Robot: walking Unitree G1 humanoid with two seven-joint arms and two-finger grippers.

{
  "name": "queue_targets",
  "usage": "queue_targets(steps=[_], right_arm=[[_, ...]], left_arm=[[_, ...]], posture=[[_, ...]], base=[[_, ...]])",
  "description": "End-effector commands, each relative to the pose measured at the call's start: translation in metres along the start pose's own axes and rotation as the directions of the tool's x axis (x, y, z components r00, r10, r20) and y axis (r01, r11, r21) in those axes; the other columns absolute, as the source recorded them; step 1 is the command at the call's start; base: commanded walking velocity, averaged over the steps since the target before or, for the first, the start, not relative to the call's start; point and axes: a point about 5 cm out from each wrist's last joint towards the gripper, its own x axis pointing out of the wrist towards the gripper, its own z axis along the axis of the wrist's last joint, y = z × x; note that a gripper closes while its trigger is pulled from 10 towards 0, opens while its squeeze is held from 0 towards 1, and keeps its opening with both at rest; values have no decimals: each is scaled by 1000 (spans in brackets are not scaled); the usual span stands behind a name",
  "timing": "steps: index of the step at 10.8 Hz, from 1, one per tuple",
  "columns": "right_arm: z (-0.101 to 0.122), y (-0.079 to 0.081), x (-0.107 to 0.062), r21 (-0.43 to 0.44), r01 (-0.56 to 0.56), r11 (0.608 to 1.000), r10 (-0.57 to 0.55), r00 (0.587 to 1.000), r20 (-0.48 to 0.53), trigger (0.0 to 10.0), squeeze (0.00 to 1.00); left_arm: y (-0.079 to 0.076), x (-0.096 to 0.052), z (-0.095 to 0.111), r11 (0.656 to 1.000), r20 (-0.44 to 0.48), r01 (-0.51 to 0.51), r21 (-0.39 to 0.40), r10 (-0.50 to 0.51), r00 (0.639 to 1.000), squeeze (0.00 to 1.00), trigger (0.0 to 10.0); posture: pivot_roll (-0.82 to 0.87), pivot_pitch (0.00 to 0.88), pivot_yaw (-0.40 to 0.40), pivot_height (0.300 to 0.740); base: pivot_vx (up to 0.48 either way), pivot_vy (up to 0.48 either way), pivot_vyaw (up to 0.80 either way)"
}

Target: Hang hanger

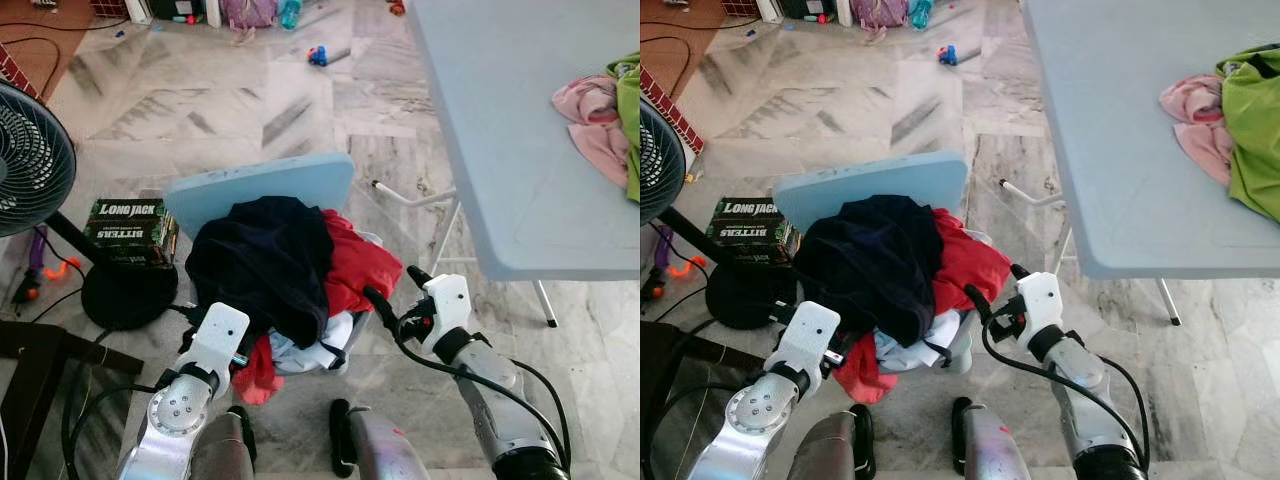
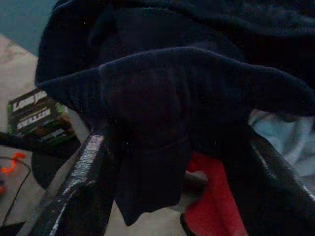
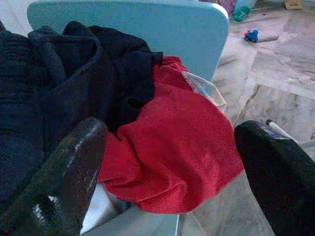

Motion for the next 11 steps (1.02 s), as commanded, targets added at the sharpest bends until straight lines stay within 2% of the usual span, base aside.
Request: queue_targets(steps=[1,3,4,5,7,8,9,10,11], right_arm=[[-7,1,-5,9,0,1000,1,1000,-28,10000,0],[-8,1,-5,7,-2,1000,3,999,-33,10000,0],[-7,1,-3,7,-5,1000,5,1000,-31,10000,0],[-7,1,-2,7,-5,1000,5,1000,-30,10000,0],[-8,3,-3,10,-7,1000,7,999,-31,10000,0],[-9,3,-4,9,-9,1000,9,999,-35,10000,0],[-10,3,-4,8,-11,1000,11,999,-38,10000,0],[-9,3,-2,6,-13,1000,13,999,-36,10000,0],[-8,3,0,4,-14,1000,14,999,-34,10000,0]], left_arm=[[-1,-2,-4,1000,-29,-1,-10,1,1000,0,10000],[4,-3,0,1000,-34,7,-18,-7,999,0,10000],[7,-6,7,999,-18,19,-41,-20,1000,255,10000],[6,-7,3,998,-32,38,-49,-40,999,1000,10000],[5,-8,-11,1000,-81,28,12,-27,996,1000,10000],[9,-8,-2,999,-31,-13,35,14,999,608,10000],[12,-7,4,999,-7,-41,5,41,999,420,10000],[13,-3,3,999,-20,-39,3,39,999,0,10000],[14,-1,3,999,-20,-40,-2,40,999,0,10000]], posture=[[45,237,-63,740],[49,237,-65,740],[51,237,-65,740],[51,237,-65,740],[52,238,-63,740],[52,240,-65,740],[52,240,-65,740],[55,237,-66,740],[53,236,-67,740]], base=[[0,0,0],[0,0,0],[0,0,0],[0,0,0],[0,0,0],[0,0,0],[0,0,0],[0,0,0],[0,0,0]])
